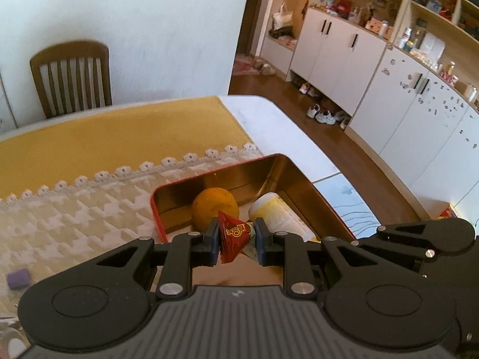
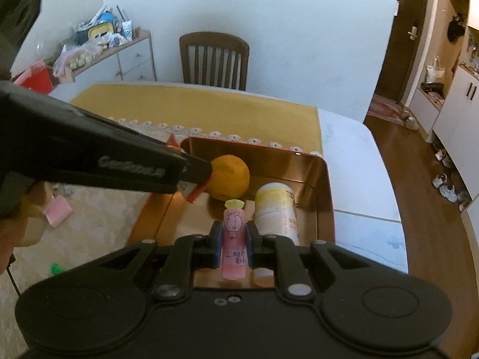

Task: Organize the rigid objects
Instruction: 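Carry the snack packet and pink tube into the red box with both tools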

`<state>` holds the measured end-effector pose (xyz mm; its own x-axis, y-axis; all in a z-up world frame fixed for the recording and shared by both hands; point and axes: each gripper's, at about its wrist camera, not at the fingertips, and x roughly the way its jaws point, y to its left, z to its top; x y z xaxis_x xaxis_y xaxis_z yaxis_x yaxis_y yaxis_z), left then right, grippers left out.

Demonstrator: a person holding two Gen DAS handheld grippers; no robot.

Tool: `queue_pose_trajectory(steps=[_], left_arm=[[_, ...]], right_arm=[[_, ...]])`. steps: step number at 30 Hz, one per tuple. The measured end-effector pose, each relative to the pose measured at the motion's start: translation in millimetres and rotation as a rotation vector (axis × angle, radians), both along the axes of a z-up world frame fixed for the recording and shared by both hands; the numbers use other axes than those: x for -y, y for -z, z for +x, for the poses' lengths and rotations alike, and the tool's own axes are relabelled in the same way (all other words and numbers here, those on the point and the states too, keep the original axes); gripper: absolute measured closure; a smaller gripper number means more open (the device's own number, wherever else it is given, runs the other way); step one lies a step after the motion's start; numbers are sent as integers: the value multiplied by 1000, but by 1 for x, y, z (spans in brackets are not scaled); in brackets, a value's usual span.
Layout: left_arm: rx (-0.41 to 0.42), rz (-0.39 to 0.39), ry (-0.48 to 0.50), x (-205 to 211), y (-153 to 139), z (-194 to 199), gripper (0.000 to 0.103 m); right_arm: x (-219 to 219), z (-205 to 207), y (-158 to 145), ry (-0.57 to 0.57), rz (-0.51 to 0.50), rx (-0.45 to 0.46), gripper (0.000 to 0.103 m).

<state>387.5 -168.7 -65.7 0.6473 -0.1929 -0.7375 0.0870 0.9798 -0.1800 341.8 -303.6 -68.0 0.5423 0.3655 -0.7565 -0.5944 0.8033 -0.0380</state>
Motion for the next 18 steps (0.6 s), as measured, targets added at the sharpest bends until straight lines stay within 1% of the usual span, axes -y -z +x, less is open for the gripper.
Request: queue_pose_trajectory(steps=[8,18], left_arm=[[-83,2,-17,9,30,18,80],[-141,31,-22,17,51,31,80]], right_arm=[[-1,11,18,-50,-19,-50,89],[0,14,31,-78,-68,-70,89]])
